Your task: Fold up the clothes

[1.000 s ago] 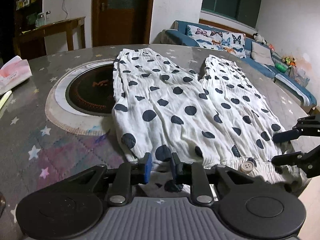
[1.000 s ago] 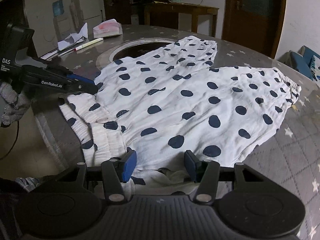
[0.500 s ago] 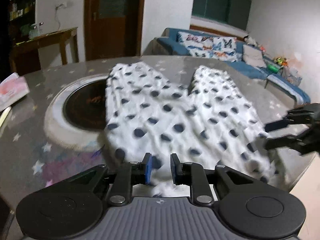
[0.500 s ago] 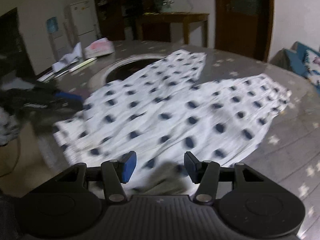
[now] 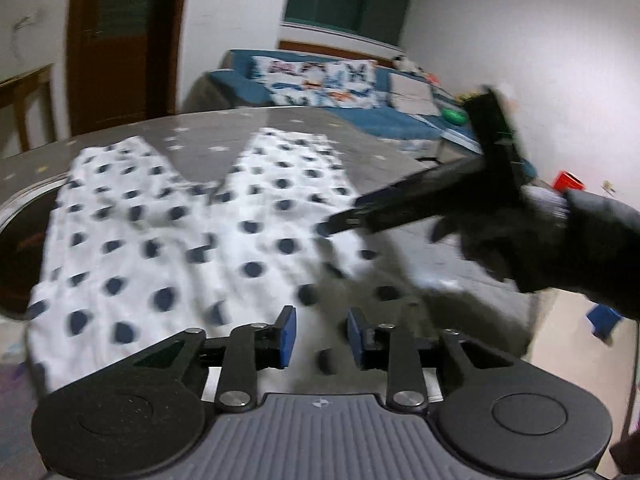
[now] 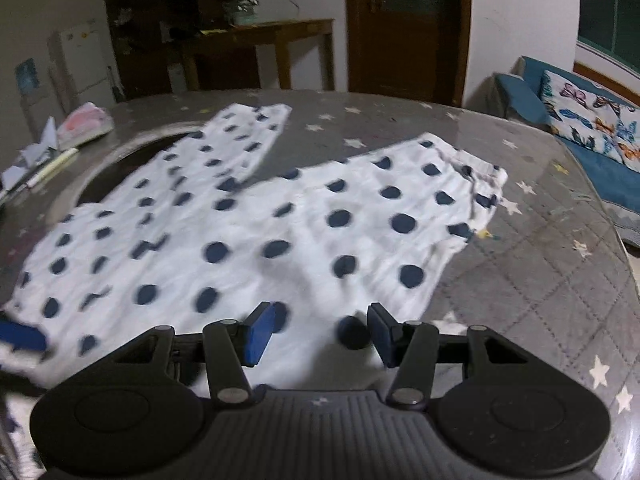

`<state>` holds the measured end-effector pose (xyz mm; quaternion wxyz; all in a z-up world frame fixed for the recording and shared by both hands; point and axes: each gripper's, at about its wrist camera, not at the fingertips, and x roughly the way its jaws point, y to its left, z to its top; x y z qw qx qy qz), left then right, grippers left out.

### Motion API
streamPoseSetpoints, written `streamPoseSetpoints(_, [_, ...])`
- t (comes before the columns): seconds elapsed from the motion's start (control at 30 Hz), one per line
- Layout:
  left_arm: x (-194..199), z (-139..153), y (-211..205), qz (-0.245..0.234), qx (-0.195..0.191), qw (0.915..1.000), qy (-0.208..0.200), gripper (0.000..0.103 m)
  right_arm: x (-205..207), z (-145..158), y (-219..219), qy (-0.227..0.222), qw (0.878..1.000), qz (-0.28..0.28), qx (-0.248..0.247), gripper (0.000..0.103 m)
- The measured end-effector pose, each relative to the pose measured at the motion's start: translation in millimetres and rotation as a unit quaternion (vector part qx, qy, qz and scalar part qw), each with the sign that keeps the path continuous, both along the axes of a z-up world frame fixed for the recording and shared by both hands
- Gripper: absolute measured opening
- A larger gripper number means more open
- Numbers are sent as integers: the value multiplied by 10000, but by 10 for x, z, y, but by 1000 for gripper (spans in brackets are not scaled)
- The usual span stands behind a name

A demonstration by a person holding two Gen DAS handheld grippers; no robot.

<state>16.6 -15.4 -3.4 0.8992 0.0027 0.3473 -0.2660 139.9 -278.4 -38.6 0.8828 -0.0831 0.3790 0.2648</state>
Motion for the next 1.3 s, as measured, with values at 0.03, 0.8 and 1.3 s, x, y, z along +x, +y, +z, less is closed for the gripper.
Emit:
streamPoseSetpoints(0.03, [-15, 1, -56, -90, -5, 10000, 1, 42, 24, -22, -19, 0, 10000, -39, -33, 53])
streamPoseSetpoints(0.8, [-66, -318, -454, -773, 414, 9959, 228, 25, 1175, 48, -444, 10, 9909, -1328, 202, 45])
streamPoseSetpoints(1.3, [12, -173, -285, -792, -124, 9963, 312, 12, 1922, -126, -394, 33, 9807, -1950, 94, 10])
